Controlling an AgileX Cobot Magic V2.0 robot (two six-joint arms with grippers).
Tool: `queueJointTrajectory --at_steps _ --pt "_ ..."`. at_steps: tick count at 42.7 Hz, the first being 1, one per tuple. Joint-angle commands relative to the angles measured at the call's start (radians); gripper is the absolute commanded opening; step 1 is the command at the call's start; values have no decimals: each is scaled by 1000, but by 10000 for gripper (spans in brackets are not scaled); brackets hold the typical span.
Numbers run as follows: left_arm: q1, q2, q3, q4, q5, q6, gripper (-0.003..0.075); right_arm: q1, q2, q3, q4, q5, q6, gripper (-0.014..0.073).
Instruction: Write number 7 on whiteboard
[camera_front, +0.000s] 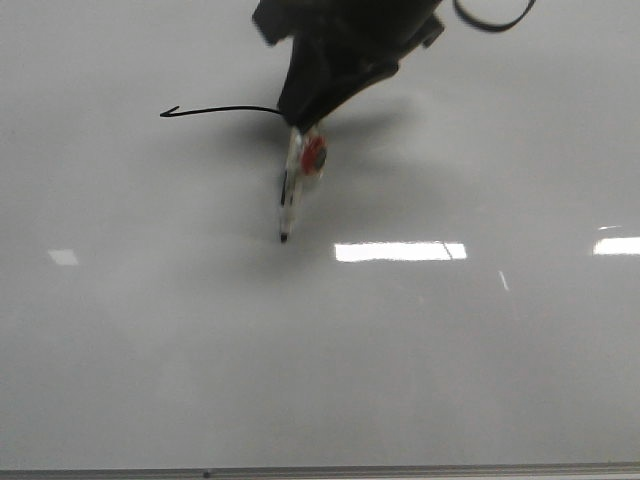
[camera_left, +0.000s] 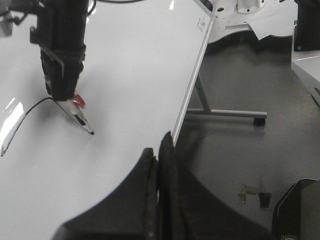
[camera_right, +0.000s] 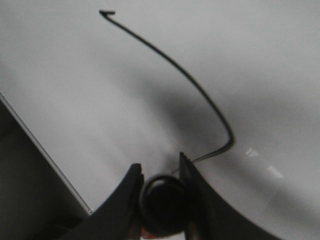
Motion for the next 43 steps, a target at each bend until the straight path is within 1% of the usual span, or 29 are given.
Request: queueJointTrajectory --at_steps 1,4,8,11,16,19,24,26,29,31,33,35,36,39,41,43 --pt "0 7 -25 -14 -65 -11 -20 19 -14 -23 -20 -97 -22 -58" --pt "0 7 -25 -14 -65 -11 -20 29 -27 -23 -20 -85 -22 -58" --pt "0 7 -25 -14 -66 -11 -20 46 -105 -23 -20 -22 -23 -58" --pt "0 7 -25 -14 -74 -11 -20 67 -187 -27 -20 68 -27 -58" --pt "0 7 -25 -25 -87 -11 -20 107 -306 -58 -20 257 -40 -58" --pt "0 12 -25 -30 -124 -11 -20 127 -354 -87 -12 344 -44 -58" --pt "0 70 -25 -34 -189 -11 -20 147 -403 -118 22 402 -61 -58" --pt "0 110 -25 -43 -218 -11 -18 147 -414 -119 54 409 -74 -58" --pt "0 178 -25 -56 -267 -11 15 147 -422 -119 122 431 -112 -58" --pt "0 228 -27 -62 -301 -11 84 147 -423 -119 173 455 -145 -58" --pt "0 268 -27 -62 -340 -11 179 147 -423 -119 213 479 -184 -58" --pt "0 303 -27 -64 -374 -11 303 147 -423 -119 248 500 -215 -58" --pt "0 319 -27 -72 -393 -11 399 147 -423 -119 266 510 -229 -58" --pt "0 353 -27 -102 -439 -11 558 147 -423 -119 302 520 -254 -58" --pt "0 371 -27 -120 -459 -9 617 147 -423 -119 316 525 -263 -58" --pt "0 383 -27 -134 -469 -9 627 147 -423 -119 326 528 -275 -58"
